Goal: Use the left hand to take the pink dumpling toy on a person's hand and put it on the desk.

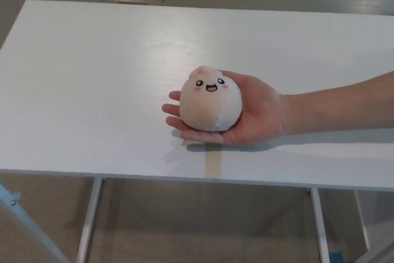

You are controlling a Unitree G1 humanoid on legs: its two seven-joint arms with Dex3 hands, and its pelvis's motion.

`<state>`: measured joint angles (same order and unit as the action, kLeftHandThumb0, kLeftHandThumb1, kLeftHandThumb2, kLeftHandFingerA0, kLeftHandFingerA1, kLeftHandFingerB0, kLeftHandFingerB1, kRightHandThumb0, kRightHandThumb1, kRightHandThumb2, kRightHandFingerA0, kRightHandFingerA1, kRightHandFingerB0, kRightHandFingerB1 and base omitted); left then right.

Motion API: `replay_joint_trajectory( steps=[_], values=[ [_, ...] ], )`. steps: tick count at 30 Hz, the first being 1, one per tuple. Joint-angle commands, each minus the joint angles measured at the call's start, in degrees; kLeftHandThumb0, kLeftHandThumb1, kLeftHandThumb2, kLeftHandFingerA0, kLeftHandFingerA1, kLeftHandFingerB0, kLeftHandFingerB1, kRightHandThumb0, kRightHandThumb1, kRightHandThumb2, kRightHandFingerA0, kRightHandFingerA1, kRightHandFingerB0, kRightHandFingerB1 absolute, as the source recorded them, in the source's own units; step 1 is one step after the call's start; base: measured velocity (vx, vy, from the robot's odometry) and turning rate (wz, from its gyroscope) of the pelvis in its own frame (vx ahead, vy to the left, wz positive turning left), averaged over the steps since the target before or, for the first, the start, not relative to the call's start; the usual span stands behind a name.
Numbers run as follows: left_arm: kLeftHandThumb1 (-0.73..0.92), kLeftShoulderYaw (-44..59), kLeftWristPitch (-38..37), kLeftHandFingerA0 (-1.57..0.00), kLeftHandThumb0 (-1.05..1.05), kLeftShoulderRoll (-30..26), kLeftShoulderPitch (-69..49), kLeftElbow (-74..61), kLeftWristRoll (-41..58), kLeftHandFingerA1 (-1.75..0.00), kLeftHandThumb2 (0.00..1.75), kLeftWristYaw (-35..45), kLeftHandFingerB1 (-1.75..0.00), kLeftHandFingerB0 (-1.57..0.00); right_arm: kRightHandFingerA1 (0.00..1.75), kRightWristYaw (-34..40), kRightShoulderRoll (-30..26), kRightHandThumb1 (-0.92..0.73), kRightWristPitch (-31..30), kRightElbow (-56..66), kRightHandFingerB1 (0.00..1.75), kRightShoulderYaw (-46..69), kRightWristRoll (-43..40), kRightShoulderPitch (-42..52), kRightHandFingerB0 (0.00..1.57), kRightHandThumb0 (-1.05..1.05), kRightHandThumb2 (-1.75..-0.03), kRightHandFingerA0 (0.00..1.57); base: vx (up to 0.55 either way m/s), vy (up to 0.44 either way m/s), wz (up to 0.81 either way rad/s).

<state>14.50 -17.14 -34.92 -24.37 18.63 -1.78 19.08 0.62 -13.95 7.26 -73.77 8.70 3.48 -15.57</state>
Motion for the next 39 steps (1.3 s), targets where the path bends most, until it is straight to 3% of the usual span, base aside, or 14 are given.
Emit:
replay_joint_trajectory(
  steps=[1,2,8,11,14,18,20,22,23,24,28,32,39],
  values=[
    [0.40,26.72,2.06,-0.63,-0.38,-6.61,-21.36,-45.96,54.39,-0.53,0.52,36.82,-0.41,-0.49,0.45,0.15,-0.74,-0.68,0.37,-0.72,0.42,0.04,-0.08,1.51,0.52,-0.19,-0.60,0.61,0.00,0.000,0.00],
    [0.40,29.54,3.45,-0.63,-0.38,-6.64,-19.74,-48.40,59.97,-0.53,0.52,39.01,-0.41,-0.49,0.45,0.20,-0.75,-0.68,0.24,-0.72,0.42,-0.01,-0.03,1.42,0.52,-0.19,-0.60,0.61,0.00,0.000,0.00],
    [0.40,35.56,7.08,-0.63,-0.38,-8.56,-14.19,-53.06,69.67,-0.54,0.52,37.26,-0.41,-0.45,0.45,0.15,-0.82,-0.68,0.03,-0.77,0.42,0.06,-0.10,1.12,0.52,-0.19,-0.60,0.61,0.00,0.000,0.00],
    [0.39,35.78,8.04,-0.61,-0.38,-11.56,-6.50,-54.90,71.78,-0.53,0.52,29.11,-0.41,-0.45,0.45,0.02,-1.32,-0.68,0.01,-0.63,0.42,0.54,-0.53,0.78,0.52,-0.19,-0.60,0.61,0.00,0.000,0.00],
    [0.35,29.48,4.85,-0.56,-0.45,-15.67,6.88,-54.08,61.61,-0.56,0.64,16.06,-0.45,-0.40,0.45,-0.08,-1.36,-0.68,0.10,-0.50,0.42,0.59,-0.60,0.75,0.52,-0.19,-0.60,0.60,0.00,0.000,0.00],
    [0.35,26.05,6.10,-0.53,-0.46,-17.99,13.93,-53.46,56.56,-0.53,0.63,11.56,-0.44,-0.39,0.45,-0.10,-1.28,-0.68,0.18,-0.42,0.42,0.72,-0.74,0.81,0.52,-0.19,-0.60,0.60,0.00,0.000,0.00],
    [0.35,19.09,8.84,-0.49,-0.49,-21.87,26.28,-50.86,44.65,-0.51,0.65,6.85,-0.42,-0.36,0.45,-0.11,-1.33,-0.68,0.33,-0.39,0.42,0.76,-0.75,0.76,0.52,-0.19,-0.60,0.60,0.00,0.000,0.00],
    [0.35,16.73,10.03,-0.48,-0.52,-22.38,29.99,-50.16,40.93,-0.49,0.67,5.94,-0.41,-0.35,0.45,-0.08,-1.33,-0.68,0.28,-0.33,0.42,0.81,-0.80,0.71,0.51,-0.19,-0.60,0.60,0.00,0.000,0.03],
    [0.42,13.31,11.75,-0.50,-0.48,-22.78,35.04,-48.92,36.19,-0.41,0.53,5.60,-0.33,-0.38,0.45,-0.12,-1.31,-0.68,0.23,-0.32,0.42,0.83,-0.81,0.61,0.51,-0.20,-0.60,0.59,0.00,0.000,0.00],
    [0.38,7.44,14.05,-0.44,-0.59,-22.58,42.68,-46.23,28.86,-0.47,0.68,6.38,-0.40,-0.31,0.45,-0.25,-1.34,-0.68,0.17,-0.33,0.41,0.79,-0.75,0.43,0.50,-0.20,-0.60,0.59,0.00,0.000,0.00],
    [0.40,-0.52,17.48,-0.41,-0.63,-20.96,52.86,-41.42,20.01,-0.46,0.70,8.95,-0.39,-0.30,0.44,-0.36,-1.41,-0.68,0.03,-0.32,0.41,0.62,-0.55,0.02,0.50,-0.20,-0.60,0.59,0.00,0.000,-0.02],
    [0.40,-11.93,21.14,-0.35,-0.66,-13.73,68.07,-30.32,8.94,-0.44,0.71,13.16,-0.39,-0.27,0.45,-0.46,-1.60,-0.68,-0.14,-0.30,0.42,0.67,-0.59,-0.14,0.51,-0.20,-0.60,0.59,0.00,0.000,0.00],
    [0.40,-19.69,19.67,-0.35,-0.68,-8.88,76.52,-20.12,0.49,-0.44,0.71,15.22,-0.38,-0.26,0.45,-0.33,-1.63,-0.68,-0.15,-0.26,0.42,0.65,-0.53,-0.43,0.51,-0.20,-0.60,0.60,0.00,0.000,0.00]
  ],
)
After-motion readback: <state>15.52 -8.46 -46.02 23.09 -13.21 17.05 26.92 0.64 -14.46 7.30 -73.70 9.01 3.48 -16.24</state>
